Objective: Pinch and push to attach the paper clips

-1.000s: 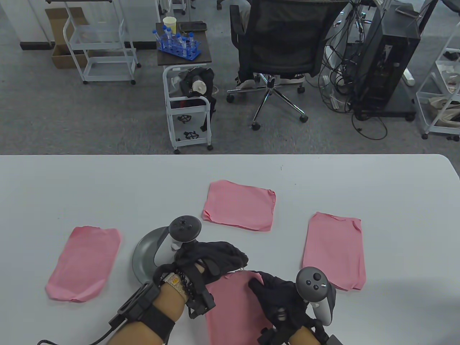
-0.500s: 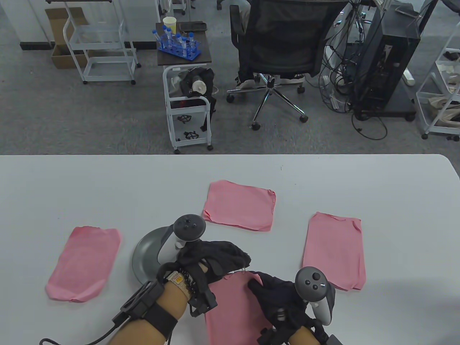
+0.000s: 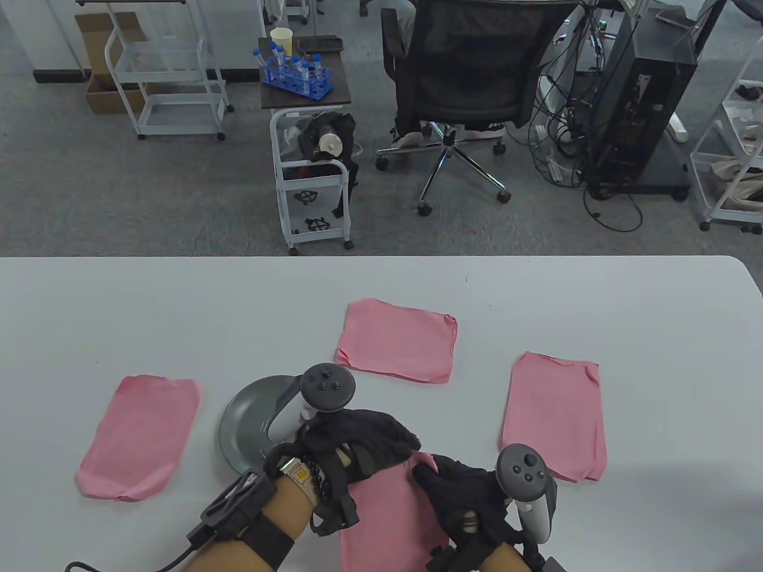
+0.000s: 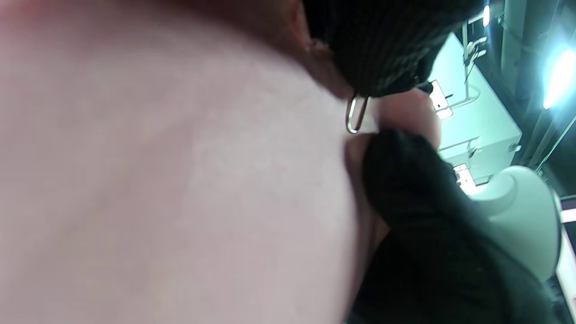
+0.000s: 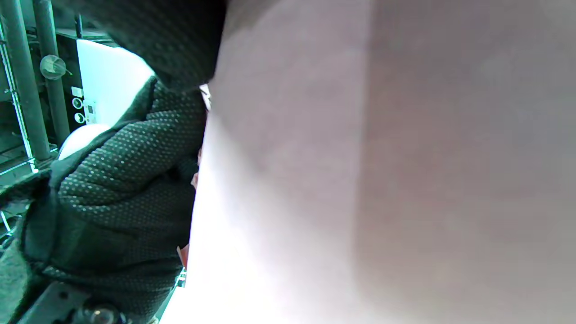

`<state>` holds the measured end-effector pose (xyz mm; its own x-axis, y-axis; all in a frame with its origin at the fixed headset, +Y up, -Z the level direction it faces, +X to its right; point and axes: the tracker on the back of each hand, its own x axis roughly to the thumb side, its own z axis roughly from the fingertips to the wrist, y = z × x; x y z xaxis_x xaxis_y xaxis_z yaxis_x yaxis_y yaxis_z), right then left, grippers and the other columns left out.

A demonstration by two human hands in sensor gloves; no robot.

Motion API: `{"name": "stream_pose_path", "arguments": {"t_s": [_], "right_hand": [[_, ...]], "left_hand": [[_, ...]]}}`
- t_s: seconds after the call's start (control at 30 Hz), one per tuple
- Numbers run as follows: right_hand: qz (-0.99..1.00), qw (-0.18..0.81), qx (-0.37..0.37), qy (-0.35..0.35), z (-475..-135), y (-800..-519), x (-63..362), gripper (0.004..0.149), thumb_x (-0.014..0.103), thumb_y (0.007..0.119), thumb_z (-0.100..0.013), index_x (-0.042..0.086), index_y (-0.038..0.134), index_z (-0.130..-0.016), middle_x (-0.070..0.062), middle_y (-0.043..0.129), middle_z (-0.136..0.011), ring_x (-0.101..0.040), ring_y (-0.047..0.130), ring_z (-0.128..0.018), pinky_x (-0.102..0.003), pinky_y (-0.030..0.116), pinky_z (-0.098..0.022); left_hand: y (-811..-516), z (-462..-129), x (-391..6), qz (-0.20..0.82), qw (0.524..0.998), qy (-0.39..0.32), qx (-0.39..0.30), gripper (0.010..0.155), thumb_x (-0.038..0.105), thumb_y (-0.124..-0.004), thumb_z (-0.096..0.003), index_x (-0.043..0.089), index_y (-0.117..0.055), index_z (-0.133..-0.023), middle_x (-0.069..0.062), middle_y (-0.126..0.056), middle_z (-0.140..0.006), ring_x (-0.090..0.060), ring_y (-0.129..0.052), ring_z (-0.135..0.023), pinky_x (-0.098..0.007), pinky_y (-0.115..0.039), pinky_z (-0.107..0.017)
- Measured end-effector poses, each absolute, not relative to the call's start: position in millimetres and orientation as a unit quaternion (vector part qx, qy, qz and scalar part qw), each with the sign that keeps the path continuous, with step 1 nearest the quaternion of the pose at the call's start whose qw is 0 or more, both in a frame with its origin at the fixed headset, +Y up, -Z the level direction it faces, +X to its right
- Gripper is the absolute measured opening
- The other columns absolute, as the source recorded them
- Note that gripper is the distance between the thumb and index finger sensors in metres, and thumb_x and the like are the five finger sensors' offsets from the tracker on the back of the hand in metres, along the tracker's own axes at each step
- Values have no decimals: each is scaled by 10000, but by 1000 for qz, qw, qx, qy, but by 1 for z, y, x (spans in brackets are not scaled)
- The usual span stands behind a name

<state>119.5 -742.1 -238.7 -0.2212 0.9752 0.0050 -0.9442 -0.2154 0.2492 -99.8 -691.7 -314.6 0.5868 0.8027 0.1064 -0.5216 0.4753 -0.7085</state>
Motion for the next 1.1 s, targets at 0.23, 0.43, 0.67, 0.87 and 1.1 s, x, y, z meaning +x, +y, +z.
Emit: {"name": "stream_pose_path", "arguments": {"t_s": [0.23,0.43,0.67,0.87,1.1], "right_hand": [[793,588,93,131,-242,-744,115,429,381,755,-422,74,787,-721,-35,1026,-519,-203,1083,-280,-406,888,-366],[755,647,60,87,-240,-736,138,423,383,742,-441,133,749,-781,-29,997,-591,-204,1071,-322,-407,877,-385],[736,673,34,62,-237,-738,144,428,392,736,-445,147,735,-796,-25,989,-630,-205,1075,-356,-406,875,-404],[703,695,57,142,-239,-750,133,560,436,787,-416,122,651,-859,-64,924,-741,-246,1054,-472,-447,853,-444],[712,658,-4,244,-241,-781,120,464,324,791,-441,133,670,-847,-54,908,-761,-237,1041,-542,-445,852,-474]], "left_hand": [[-687,-312,-101,309,837,-222,-393,579,466,-913,-349,259,-854,-886,-47,-852,-955,-375,-729,-980,-557,-585,-719],[-690,-308,-160,480,812,-202,-264,885,638,-886,-312,292,-544,-1052,-32,-676,-1062,-324,-785,-957,-564,-640,-690],[-756,-259,-165,572,696,-197,-387,870,556,-906,-360,214,-494,-1046,-61,-705,-1010,-284,-906,-846,-512,-730,-631],[-761,-249,-178,599,717,-175,-311,447,382,-842,-439,246,-816,-863,2,-992,-722,-168,-1117,-499,-396,-904,-419],[-776,-254,-198,632,713,-117,-280,442,370,-844,-438,224,-820,-855,-12,-993,-710,-175,-1125,-494,-395,-915,-407]]}}
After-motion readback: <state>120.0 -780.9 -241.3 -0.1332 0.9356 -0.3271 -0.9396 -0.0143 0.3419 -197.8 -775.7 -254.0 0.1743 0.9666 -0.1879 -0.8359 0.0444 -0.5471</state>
